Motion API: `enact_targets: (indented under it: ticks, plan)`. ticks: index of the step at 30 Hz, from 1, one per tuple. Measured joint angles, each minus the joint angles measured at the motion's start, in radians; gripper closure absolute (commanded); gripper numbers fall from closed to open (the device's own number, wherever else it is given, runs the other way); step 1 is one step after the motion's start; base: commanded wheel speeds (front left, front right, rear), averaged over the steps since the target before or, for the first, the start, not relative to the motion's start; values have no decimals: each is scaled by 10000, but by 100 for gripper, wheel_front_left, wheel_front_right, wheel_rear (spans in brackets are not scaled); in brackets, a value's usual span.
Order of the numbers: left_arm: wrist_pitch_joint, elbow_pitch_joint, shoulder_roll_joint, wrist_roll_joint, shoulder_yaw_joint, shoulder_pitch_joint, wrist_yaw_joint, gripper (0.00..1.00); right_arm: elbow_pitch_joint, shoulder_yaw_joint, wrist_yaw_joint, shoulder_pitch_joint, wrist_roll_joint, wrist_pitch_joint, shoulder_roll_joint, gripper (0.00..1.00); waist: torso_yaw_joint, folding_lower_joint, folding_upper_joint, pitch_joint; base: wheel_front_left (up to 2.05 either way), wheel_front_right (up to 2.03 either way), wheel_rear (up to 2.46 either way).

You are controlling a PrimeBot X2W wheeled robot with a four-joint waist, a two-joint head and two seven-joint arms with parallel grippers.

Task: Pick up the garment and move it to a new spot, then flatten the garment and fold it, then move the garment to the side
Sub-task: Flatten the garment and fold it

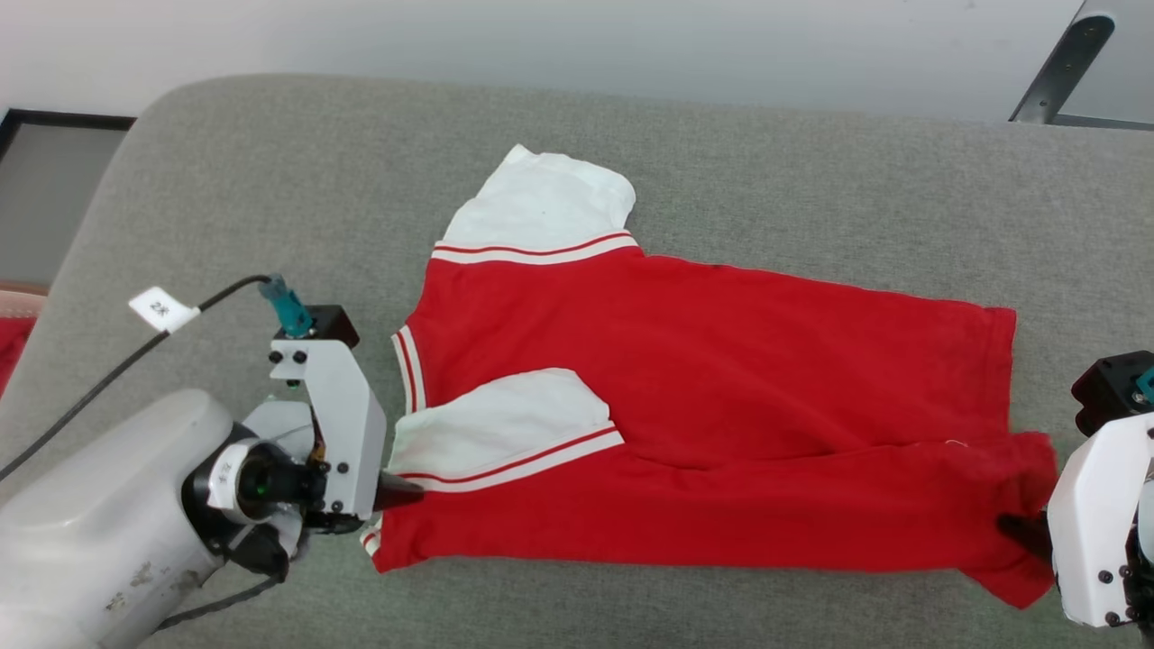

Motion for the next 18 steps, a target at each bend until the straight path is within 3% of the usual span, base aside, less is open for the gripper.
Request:
enact_targets:
  ticks: [1,2,11,14,18]
  plan:
    - [2,0,4,8,-2,0,15,0,0,13,0,3,0,-21,-4,4,-19,0,0,2,0,0,0]
    - [0,-2,6,12,2,-5,52,0,-6,15,0,12,0,-46,-12,0,-39,0,0,0,0,0,0]
    - [-550,-171,228,493,291,-471,-27,0,-491,-71,0,12,17,-757,-15,0,-243,0,0,-9,0,0,0]
    - [-1087,-104,240,863,447,-754,-224,0,-796,-4,0,-36,0,-1569,0,0,-346,-1,0,-8,0,0,0]
    - [-1768,163,244,1312,614,-1065,-460,0,-1229,244,0,-147,-192,-3622,-67,0,-550,0,0,-14,0,0,0]
